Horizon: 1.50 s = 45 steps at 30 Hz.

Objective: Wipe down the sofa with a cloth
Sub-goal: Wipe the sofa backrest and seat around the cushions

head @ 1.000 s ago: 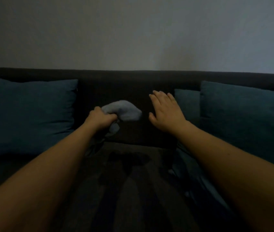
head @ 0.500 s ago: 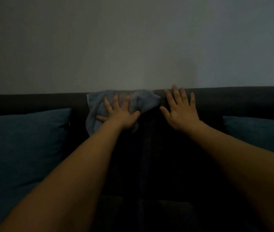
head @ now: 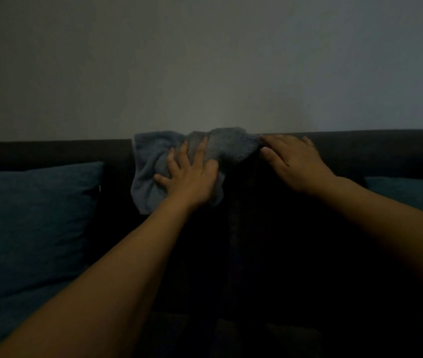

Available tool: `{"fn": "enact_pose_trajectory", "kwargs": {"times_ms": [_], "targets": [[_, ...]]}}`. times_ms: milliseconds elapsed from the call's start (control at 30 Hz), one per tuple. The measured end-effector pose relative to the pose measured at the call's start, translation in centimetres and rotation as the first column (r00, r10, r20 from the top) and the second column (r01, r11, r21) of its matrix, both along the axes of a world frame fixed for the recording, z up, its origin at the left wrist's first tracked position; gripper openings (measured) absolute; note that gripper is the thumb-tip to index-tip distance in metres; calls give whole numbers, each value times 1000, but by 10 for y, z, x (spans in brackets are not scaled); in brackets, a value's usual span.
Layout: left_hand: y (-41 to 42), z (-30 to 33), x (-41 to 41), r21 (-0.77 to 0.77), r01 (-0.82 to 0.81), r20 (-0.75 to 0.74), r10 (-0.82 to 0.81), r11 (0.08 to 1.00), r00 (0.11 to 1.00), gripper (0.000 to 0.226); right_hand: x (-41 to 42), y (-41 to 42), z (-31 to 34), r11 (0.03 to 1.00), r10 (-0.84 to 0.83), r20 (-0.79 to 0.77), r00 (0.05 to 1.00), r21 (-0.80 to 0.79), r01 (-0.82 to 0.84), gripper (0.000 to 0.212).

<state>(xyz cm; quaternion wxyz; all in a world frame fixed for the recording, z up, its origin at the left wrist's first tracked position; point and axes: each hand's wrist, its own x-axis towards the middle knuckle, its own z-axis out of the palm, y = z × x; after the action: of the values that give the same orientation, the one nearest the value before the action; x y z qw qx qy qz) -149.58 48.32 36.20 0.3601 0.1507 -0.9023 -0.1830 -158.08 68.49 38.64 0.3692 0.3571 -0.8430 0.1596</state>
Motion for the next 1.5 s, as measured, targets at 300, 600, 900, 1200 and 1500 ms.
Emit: {"fn": "enact_pose_trajectory", "kwargs": {"times_ms": [300, 600, 900, 1200, 1500], "targets": [[-74, -23, 12, -413, 6, -114, -58, 911, 992, 83, 15, -89, -16, 943, 331, -417, 846, 111, -314, 36], [-76, -60, -6, -423, -148, -356, -14, 894, 935, 71, 5, -109, -49, 948, 200, -615, 763, -77, -310, 14], [-72, -68, -6, -381, -163, -363, 15, 910, 932, 72, 22, -106, -55, 983, 129, -549, 826, -41, -180, 19], [-69, -102, -7, -352, -150, -300, 41, 924, 953, 69, 25, -106, -79, 981, 144, -569, 809, -25, -192, 15], [-67, -194, 5, -315, -107, -240, 30, 943, 970, 60, 21, -109, -182, 974, 176, -511, 842, -31, -223, 17]]}}
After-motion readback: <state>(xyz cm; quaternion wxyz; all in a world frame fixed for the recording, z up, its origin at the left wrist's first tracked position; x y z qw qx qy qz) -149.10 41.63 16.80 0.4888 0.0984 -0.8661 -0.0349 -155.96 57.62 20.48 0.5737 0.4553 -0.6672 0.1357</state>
